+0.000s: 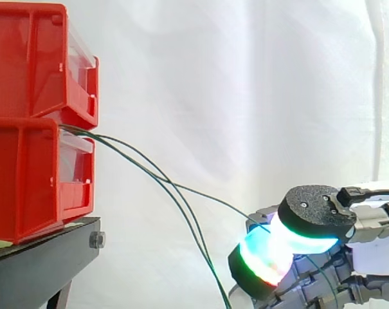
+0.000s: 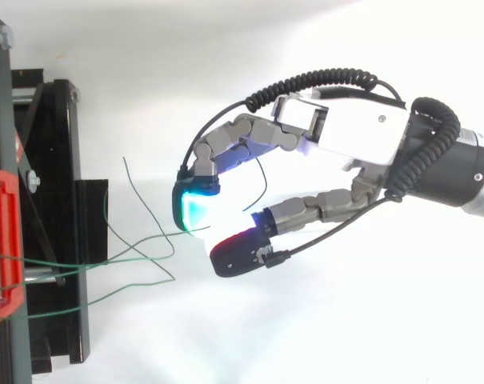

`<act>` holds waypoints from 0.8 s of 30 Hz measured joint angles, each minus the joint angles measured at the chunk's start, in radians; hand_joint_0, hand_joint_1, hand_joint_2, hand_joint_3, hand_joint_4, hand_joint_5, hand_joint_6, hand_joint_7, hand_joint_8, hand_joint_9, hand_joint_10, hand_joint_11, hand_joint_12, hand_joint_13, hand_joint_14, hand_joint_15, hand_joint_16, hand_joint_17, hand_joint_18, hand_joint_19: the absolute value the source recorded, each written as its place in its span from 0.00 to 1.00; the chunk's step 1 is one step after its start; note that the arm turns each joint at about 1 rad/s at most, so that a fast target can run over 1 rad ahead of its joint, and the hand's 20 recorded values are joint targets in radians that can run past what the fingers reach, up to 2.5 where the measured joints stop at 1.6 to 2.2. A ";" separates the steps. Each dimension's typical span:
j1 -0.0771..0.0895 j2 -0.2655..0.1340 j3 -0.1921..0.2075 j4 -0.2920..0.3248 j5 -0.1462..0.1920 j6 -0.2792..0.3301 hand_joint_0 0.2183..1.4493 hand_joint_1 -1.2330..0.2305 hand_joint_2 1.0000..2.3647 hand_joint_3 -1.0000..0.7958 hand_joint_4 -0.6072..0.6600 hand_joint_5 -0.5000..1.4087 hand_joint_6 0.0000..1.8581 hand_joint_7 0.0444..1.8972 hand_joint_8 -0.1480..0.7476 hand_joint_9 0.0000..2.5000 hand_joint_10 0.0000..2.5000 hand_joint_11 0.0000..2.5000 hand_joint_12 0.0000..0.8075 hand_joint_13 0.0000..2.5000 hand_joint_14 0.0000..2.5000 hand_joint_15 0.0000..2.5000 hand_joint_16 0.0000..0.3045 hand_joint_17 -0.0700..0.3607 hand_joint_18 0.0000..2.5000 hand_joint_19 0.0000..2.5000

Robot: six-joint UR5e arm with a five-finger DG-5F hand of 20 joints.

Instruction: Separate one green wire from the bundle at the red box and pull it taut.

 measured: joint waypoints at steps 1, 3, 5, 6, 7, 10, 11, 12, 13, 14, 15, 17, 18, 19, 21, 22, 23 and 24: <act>0.000 0.000 0.000 0.000 0.000 0.000 0.33 0.26 0.02 0.51 0.34 0.21 0.48 0.58 0.37 0.33 0.00 0.12 0.39 0.25 0.01 0.15 0.15 0.40 0.20 0.20; 0.000 0.000 0.000 0.000 0.000 0.000 0.33 0.26 0.02 0.50 0.35 0.21 0.48 0.58 0.37 0.33 0.00 0.12 0.39 0.25 0.01 0.15 0.15 0.40 0.20 0.20; 0.000 0.000 0.000 0.000 0.000 0.000 0.33 0.26 0.02 0.50 0.35 0.21 0.48 0.58 0.37 0.33 0.00 0.12 0.39 0.25 0.01 0.15 0.15 0.40 0.20 0.20; 0.000 0.000 0.000 0.000 0.000 0.000 0.33 0.26 0.02 0.51 0.35 0.21 0.48 0.57 0.37 0.33 0.00 0.12 0.39 0.25 0.01 0.15 0.15 0.40 0.20 0.20; 0.000 0.000 0.000 0.000 0.000 0.000 0.33 0.26 0.02 0.51 0.35 0.21 0.48 0.58 0.37 0.33 0.00 0.12 0.39 0.25 0.01 0.15 0.15 0.40 0.20 0.20; 0.000 0.000 0.000 0.000 0.000 0.000 0.33 0.26 0.02 0.51 0.35 0.21 0.48 0.58 0.37 0.34 0.01 0.13 0.39 0.25 0.01 0.15 0.15 0.40 0.20 0.20; 0.000 0.000 0.000 0.000 0.000 0.000 0.33 0.26 0.02 0.51 0.35 0.21 0.48 0.58 0.37 0.34 0.00 0.13 0.39 0.25 0.01 0.15 0.15 0.40 0.20 0.20; 0.000 0.000 0.000 0.000 0.001 0.000 0.33 0.26 0.02 0.51 0.35 0.21 0.48 0.58 0.37 0.34 0.00 0.13 0.39 0.25 0.01 0.15 0.15 0.40 0.20 0.20; 0.000 0.000 0.000 0.000 0.000 0.000 0.33 0.26 0.02 0.51 0.34 0.21 0.48 0.58 0.38 0.34 0.00 0.13 0.40 0.25 0.01 0.15 0.15 0.40 0.20 0.20; 0.000 0.000 0.000 0.000 0.001 0.000 0.33 0.26 0.02 0.51 0.35 0.21 0.48 0.58 0.37 0.34 0.01 0.13 0.39 0.25 0.01 0.15 0.15 0.40 0.20 0.20; 0.000 0.000 0.000 0.000 0.001 0.000 0.33 0.26 0.02 0.51 0.35 0.21 0.48 0.58 0.38 0.34 0.01 0.12 0.39 0.25 0.01 0.15 0.15 0.41 0.21 0.20; 0.000 0.000 0.000 0.000 0.000 0.000 0.33 0.26 0.02 0.51 0.34 0.21 0.48 0.57 0.38 0.34 0.00 0.13 0.40 0.25 0.01 0.15 0.15 0.40 0.21 0.20; 0.000 0.000 0.000 0.000 0.000 0.000 0.33 0.26 0.02 0.51 0.35 0.21 0.48 0.58 0.38 0.34 0.00 0.13 0.40 0.25 0.01 0.15 0.15 0.40 0.20 0.20; 0.000 0.000 0.000 0.000 0.000 0.000 0.33 0.26 0.02 0.51 0.35 0.21 0.48 0.58 0.38 0.34 0.01 0.13 0.40 0.25 0.01 0.15 0.15 0.41 0.20 0.20; 0.000 0.000 0.000 0.000 0.000 0.000 0.33 0.26 0.02 0.51 0.35 0.21 0.48 0.58 0.38 0.34 0.00 0.13 0.40 0.25 0.01 0.15 0.15 0.40 0.20 0.20; 0.000 0.000 0.000 0.000 0.000 0.000 0.33 0.26 0.02 0.51 0.35 0.21 0.48 0.58 0.38 0.34 0.00 0.13 0.39 0.25 0.01 0.15 0.15 0.40 0.20 0.20; 0.000 0.000 0.000 0.000 0.000 0.000 0.33 0.26 0.02 0.50 0.35 0.21 0.48 0.58 0.38 0.34 0.01 0.12 0.40 0.25 0.01 0.15 0.15 0.40 0.20 0.21; 0.000 0.000 0.000 0.000 0.000 0.000 0.33 0.26 0.02 0.51 0.35 0.21 0.48 0.58 0.38 0.34 0.00 0.13 0.40 0.25 0.01 0.15 0.15 0.40 0.20 0.21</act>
